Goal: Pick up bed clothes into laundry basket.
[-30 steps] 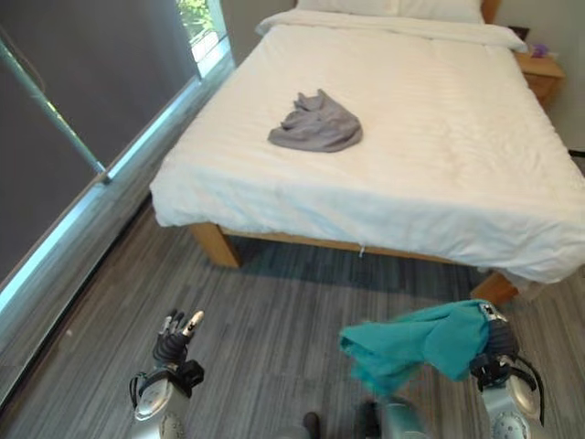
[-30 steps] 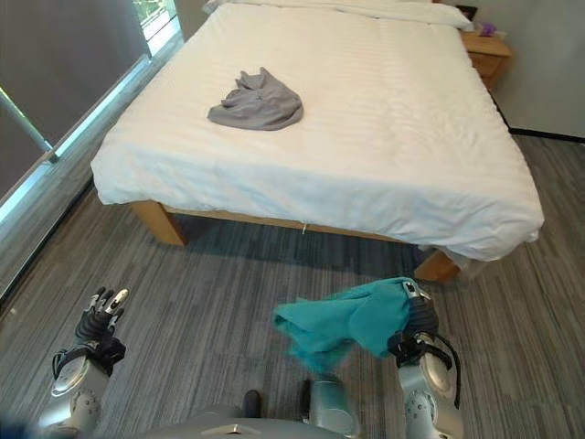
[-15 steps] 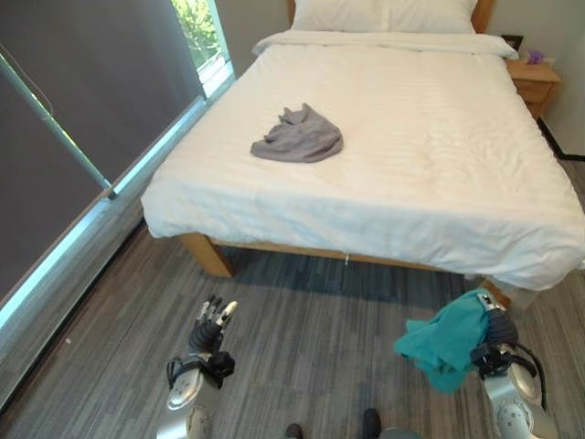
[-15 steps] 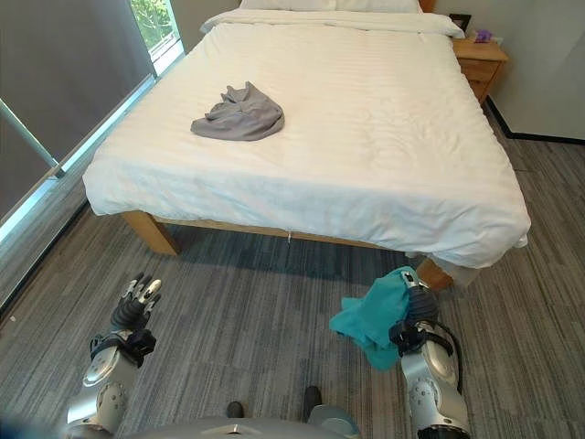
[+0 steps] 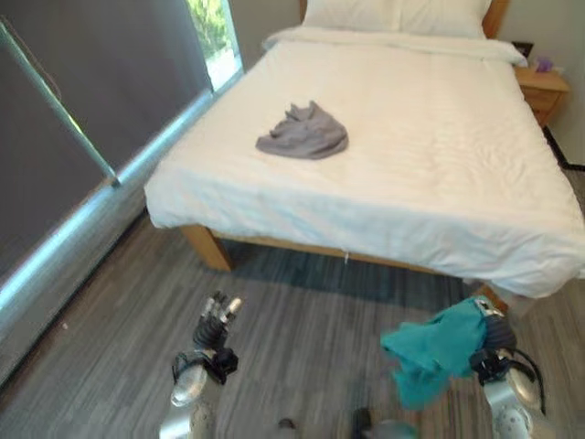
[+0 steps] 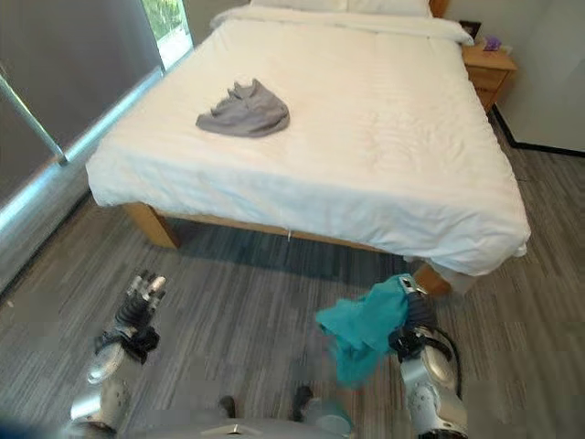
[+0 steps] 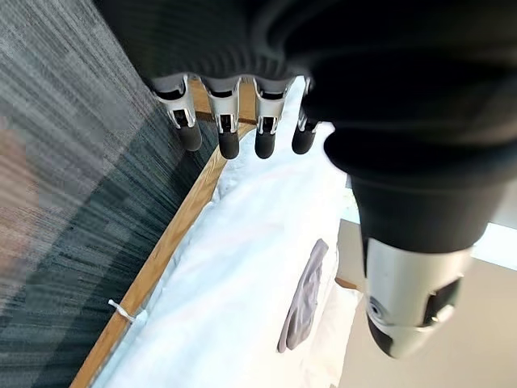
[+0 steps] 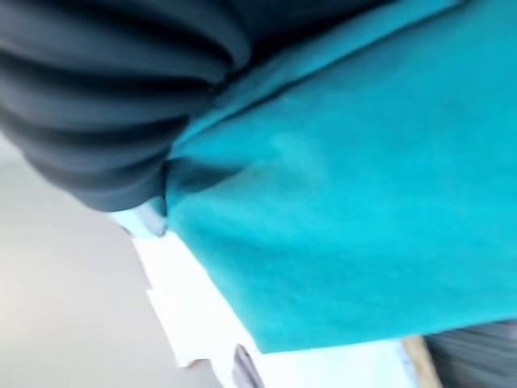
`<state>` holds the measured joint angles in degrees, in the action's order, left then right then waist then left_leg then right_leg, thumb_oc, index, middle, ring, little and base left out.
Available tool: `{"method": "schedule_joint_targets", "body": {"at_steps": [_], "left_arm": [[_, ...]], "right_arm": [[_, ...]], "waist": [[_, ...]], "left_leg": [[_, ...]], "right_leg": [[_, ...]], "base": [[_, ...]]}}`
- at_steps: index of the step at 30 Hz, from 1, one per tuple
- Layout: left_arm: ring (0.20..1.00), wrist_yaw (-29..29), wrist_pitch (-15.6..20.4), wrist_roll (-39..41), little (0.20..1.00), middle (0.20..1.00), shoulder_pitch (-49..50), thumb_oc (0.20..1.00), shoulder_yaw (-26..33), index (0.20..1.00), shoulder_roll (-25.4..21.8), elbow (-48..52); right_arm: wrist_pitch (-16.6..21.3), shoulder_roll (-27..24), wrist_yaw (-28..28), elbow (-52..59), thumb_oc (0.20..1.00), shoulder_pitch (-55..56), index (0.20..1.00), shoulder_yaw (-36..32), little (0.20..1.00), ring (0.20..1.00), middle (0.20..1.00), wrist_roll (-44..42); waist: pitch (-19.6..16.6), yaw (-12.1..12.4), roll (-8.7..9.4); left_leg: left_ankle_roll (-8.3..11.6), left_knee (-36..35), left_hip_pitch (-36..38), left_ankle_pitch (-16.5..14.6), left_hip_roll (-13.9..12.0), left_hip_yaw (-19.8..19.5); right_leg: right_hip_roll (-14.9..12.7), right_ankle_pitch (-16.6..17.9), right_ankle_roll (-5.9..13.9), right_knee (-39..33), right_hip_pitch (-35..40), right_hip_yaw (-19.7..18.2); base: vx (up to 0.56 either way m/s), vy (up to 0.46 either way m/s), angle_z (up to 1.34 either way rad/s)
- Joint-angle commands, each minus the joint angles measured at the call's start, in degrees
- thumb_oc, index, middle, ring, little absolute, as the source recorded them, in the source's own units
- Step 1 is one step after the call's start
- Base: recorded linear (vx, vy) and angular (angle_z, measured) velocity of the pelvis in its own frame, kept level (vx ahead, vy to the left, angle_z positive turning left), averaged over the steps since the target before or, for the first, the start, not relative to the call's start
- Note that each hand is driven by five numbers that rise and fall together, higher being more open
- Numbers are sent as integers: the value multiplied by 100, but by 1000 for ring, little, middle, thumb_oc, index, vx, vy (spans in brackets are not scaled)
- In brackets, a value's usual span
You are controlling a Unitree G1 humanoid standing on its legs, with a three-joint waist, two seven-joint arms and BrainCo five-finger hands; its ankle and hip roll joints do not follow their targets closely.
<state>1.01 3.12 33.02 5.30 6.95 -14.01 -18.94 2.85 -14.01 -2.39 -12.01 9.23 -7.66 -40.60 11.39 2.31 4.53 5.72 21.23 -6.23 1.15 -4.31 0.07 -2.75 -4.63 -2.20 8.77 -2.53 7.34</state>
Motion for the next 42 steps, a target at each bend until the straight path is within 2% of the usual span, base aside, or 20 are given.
{"method": "schedule_joint_targets", "body": {"at_steps": [1, 5, 6, 7, 11, 12, 13, 15, 16, 17, 18, 19, 22, 24, 28, 29, 30, 31, 37, 42], "left_arm": [[1000, 28, 252, 138, 1000, 1000, -52, 1000, 136, 1000, -185, 298], [1000, 90, 250, 292, 1000, 1000, 46, 1000, 214, 1000, -169, 96], [1000, 87, 256, 295, 1000, 1000, 50, 1000, 208, 1000, -167, 87], [1000, 133, 300, 284, 1000, 1000, 144, 1000, 171, 1000, -199, -74], [1000, 191, 358, 210, 1000, 1000, 228, 1000, 296, 1000, -286, -139], [1000, 190, 353, 171, 1000, 1000, 307, 1000, 356, 1000, -351, -76], [1000, 167, 358, 81, 1000, 1000, 284, 1000, 350, 1000, -418, -96], [1000, 178, 342, 61, 1000, 1000, 267, 1000, 329, 1000, -448, -110], [1000, 219, 310, 9, 1000, 1000, 147, 1000, 328, 1000, -534, -129], [1000, 225, 310, 26, 1000, 1000, 102, 1000, 338, 1000, -569, -103], [1000, 225, 309, 26, 1000, 1000, 98, 1000, 339, 1000, -567, -103], [1000, 190, 307, -19, 1000, 1000, 70, 1000, 399, 1000, -728, 13], [1000, 199, 265, -137, 1000, 1000, 22, 1000, 464, 1000, -883, 85], [1000, 188, 254, -164, 1000, 1000, 12, 1000, 512, 1000, -940, 99], [1000, 148, 256, -241, 1000, 1000, -28, 1000, 477, 1000, -982, 62], [1000, 154, 251, -249, 1000, 1000, -44, 1000, 449, 1000, -985, 55], [1000, 164, 260, -318, 1000, 1000, -73, 1000, 421, 1000, -973, 27], [1000, 173, 256, -340, 1000, 1000, -60, 1000, 421, 1000, -966, 39], [1000, 173, 277, -612, 1000, 1000, 91, 1000, 508, 1000, -979, 172], [1000, 218, 159, -1273, 1000, 1000, 118, 1000, 696, 1000, -1429, 398]], "right_arm": [[388, -281, -1, 489, 200, -183, 200, -183, 200, 200, 200, -17], [462, -349, -157, 514, 200, -314, 200, -362, 200, 200, 200, -38], [463, -353, -160, 515, 200, -304, 200, -361, 200, 200, 200, -37], [563, -374, -228, 483, 200, -362, 200, -349, 200, 200, 200, -49], [521, -370, -241, 505, 200, -418, 200, -256, 200, 200, 200, 35], [430, -224, -163, 645, 200, -337, 200, -176, 200, 200, 200, 174], [461, -197, -154, 622, 200, -342, 200, -134, 200, 200, 200, 203], [430, -132, -172, 595, 200, -362, 200, -110, 200, 200, 200, 225], [484, 70, -153, 595, 200, -381, 200, -27, 200, 200, 200, -60], [478, 124, -140, 589, 200, -412, 200, 7, 200, 200, 200, -130], [478, 123, -140, 589, 200, -417, 200, 7, 200, 200, 200, -130], [443, 119, -94, 585, 200, -393, 200, 68, 200, 200, 200, -83], [349, 176, -54, 554, 200, -391, 200, 149, 200, 200, 200, 6], [310, 212, -11, 544, 200, -355, 200, 153, 200, 200, 200, -1], [263, 192, 31, 505, 200, -253, 200, 6, 200, 200, 200, 55], [242, 183, 21, 500, 200, -239, 200, -14, 200, 200, 200, 48], [261, 187, 15, 443, 200, -217, 200, -97, 200, 200, 200, 21], [248, 183, 22, 457, 200, -201, 200, -114, 200, 200, 200, 18], [138, 99, 195, 456, 200, -155, 200, -85, 200, 200, 200, 102], [30, -241, 329, 378, 200, -291, 200, -36, 200, 200, 200, 186]], "waist": [[211, 88, 65], [47, 264, -100], [57, 289, -61], [-8, 440, -187], [-208, 540, -211], [-372, 551, -136], [-406, 607, -69], [-462, 649, 22], [-400, 636, 88], [-343, 599, 20], [-353, 617, 3], [-262, 481, -122], [-173, 322, -186], [-144, 233, -143], [-87, 32, -132], [-83, -7, -96], [-60, -135, -33], [-50, -171, -27], [-102, -129, 102], [-321, 7, 129]], "left_leg": [[-220, 1182, -298, 401, -58, -515], [-162, -773, -820, 642, -365, -461], [-151, -1007, -660, 734, -349, -405], [32, -2455, -886, 1266, -369, -142], [72, -2509, -1224, 1482, -418, 499], [-43, -2389, -964, 1572, -401, 562], [-135, -2041, -1091, 1541, -310, 569], [-213, -1922, -1010, 1381, -278, 613], [-476, -1933, -700, 1105, -131, 716], [-573, -1997, -504, 1007, -79, 713], [-574, -1998, -519, 1017, -105, 725], [-748, -2122, -157, 799, 21, 706], [-925, -2273, 329, 515, 130, 614], [-912, -2389, 611, 387, 133, 582], [-842, -2521, 918, 217, 205, 388], [-831, -2539, 983, 178, 249, 326], [-779, -2622, 1209, 35, 343, 152], [-759, -2623, 1306, -36, 336, 76], [-660, -2623, 1470, -156, 308, -188], [-479, -2623, 1452, -104, 114, -237]], "right_leg": [[-234, 680, 265, -830, 903, -113], [-286, 513, 421, -1161, 1331, -323], [-324, 501, 414, -1177, 1371, -340], [-314, 256, 486, -1280, 1681, -446], [-501, 138, 618, -1352, 2189, -527], [-707, 130, 782, -1234, 2248, -563], [-920, 425, 913, -954, 2243, -596], [-1068, 594, 1021, -639, 2062, -589], [-1248, 1524, 1051, 612, 1597, -735], [-1217, 1807, 1041, 1154, 1276, -799], [-1196, 1829, 1040, 1150, 1248, -823], [-1235, 2380, 988, 1858, 881, -718], [-1436, 2512, 1011, 2298, 398, -557], [-1522, 2349, 1011, 2059, 70, -478], [-1262, 1988, 1043, 1164, -284, -511], [-1226, 1948, 1056, 858, -289, -540], [-1079, 1839, 1088, -174, -342, -634], [-1033, 1900, 1135, -412, -314, -631], [-949, 2076, 1291, -719, -188, -741], [-810, 1831, 1127, -1072, 133, -454]], "base": [[149, 24, -8], [292, 89, -31], [565, 248, 44], [548, 226, 63], [477, 235, -24], [680, 421, -63], [514, 343, -78], [361, 263, -68], [480, 431, -50], [344, 367, -53], [325, 403, -29], [229, 283, -9], [367, 316, 12], [415, 137, 1], [298, -6, 25], [349, -49, 47], [425, -65, 64], [350, -47, 60], [168, -74, 37], [97, -130, 17]]}}
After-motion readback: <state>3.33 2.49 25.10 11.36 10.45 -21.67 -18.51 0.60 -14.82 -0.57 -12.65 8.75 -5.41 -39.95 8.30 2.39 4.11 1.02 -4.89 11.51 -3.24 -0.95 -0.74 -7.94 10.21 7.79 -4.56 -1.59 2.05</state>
